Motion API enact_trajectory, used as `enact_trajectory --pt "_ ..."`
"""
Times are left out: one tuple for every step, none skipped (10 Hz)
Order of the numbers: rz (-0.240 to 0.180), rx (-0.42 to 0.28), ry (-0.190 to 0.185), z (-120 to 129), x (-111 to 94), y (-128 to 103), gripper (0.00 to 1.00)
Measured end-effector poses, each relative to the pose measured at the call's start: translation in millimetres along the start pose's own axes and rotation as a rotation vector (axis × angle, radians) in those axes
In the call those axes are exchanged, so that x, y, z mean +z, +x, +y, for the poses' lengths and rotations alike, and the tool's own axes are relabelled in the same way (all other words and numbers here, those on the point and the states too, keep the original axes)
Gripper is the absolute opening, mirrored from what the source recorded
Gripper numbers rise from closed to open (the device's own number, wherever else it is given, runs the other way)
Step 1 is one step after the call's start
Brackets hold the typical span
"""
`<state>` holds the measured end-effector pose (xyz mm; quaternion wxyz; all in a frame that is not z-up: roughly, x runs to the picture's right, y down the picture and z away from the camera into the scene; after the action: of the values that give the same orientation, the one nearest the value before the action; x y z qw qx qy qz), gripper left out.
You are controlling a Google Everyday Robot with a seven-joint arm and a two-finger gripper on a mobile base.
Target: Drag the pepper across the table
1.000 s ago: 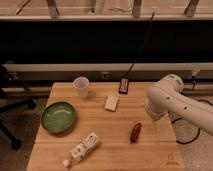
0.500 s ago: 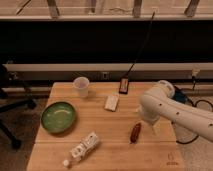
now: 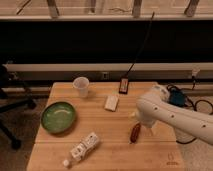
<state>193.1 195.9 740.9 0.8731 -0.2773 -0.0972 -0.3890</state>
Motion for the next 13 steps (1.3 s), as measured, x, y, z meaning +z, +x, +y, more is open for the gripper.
enact_trajectory --pt "0.002 -0.010 0.000 -1 2 -1 0.80" --pt "0.003 -0.028 -0.001 -2 5 -2 0.80" --pt "0.002 -0.041 -0.001 -3 8 -3 0.80" --pt "0.004 -0.054 -0.001 -4 11 -4 0.80" --pt "0.005 -0.061 -0.001 -4 13 -5 0.80" --pt "0.007 -0.076 -0.002 -4 15 -6 0.80" --pt "0.009 -0.091 -0.003 -6 17 -7 0.80" --pt "0.010 -0.101 -0.002 -7 18 -9 0.80" --pt "0.014 -0.115 -0.002 -8 21 -10 0.80" --pt "0.015 -0.123 -0.002 -9 22 -11 0.80" --pt "0.017 -0.134 -0.002 -9 24 -12 0.80" --pt "0.020 -0.143 -0.002 -10 26 -12 0.80" --pt "0.021 -0.153 -0.003 -10 27 -13 0.80"
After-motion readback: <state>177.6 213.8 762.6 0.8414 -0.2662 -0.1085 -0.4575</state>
